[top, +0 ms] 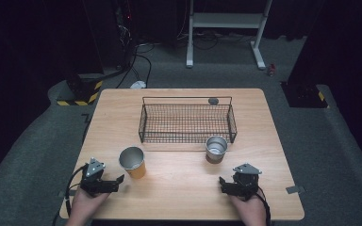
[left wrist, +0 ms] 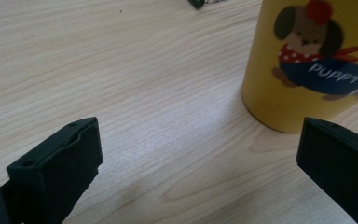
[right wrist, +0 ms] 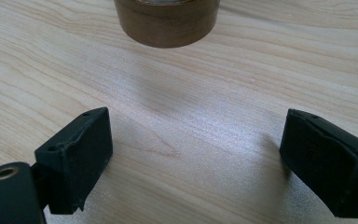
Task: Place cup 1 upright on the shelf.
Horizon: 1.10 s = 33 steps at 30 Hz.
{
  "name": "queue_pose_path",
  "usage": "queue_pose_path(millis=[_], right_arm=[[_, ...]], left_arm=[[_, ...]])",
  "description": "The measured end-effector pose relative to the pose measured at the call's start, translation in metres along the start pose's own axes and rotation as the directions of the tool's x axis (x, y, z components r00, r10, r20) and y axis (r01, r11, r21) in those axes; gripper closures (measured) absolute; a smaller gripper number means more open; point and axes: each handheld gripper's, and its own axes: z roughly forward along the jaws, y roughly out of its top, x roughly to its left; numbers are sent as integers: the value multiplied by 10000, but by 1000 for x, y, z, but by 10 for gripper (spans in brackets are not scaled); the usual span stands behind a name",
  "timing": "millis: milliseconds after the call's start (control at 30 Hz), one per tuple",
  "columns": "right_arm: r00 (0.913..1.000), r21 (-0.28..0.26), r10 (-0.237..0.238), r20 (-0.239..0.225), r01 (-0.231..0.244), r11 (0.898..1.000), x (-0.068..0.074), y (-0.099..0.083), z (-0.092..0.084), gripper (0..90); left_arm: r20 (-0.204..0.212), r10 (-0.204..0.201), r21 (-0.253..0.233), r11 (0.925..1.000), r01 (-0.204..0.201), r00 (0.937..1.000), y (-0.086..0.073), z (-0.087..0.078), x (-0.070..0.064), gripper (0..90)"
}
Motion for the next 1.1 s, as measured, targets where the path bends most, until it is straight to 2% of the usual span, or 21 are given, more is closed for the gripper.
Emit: queue_pose_path(millis=[367,500,700,800,967,1100], right_arm=[[10000,-1,3,-2,-3,10000,0,0,0,92],[10000,0,0,-2,0,10000,0,0,0,92],[10000,-1,-5,-1,5,10000,0,0,0,92],[10000,-2,-3,0,3,10000,0,0,0,92],[10000,-1,-6,0,6,10000,0,0,0,92],[10000,-2,-3,0,3,10000,0,0,0,92]], left_arm=[[308,0,-391,9992,12,9995,4,-7,-4,6],[329,157,-584,9982,-138,9993,5,-9,-6,6],[539,127,-908,9958,-78,9985,7,-14,-10,5],[563,282,-1055,9942,-222,9980,9,-16,-12,5],[658,317,-1172,9928,-238,9973,10,-18,-14,5],[612,591,-1299,9902,-508,9964,12,-20,-21,5]])
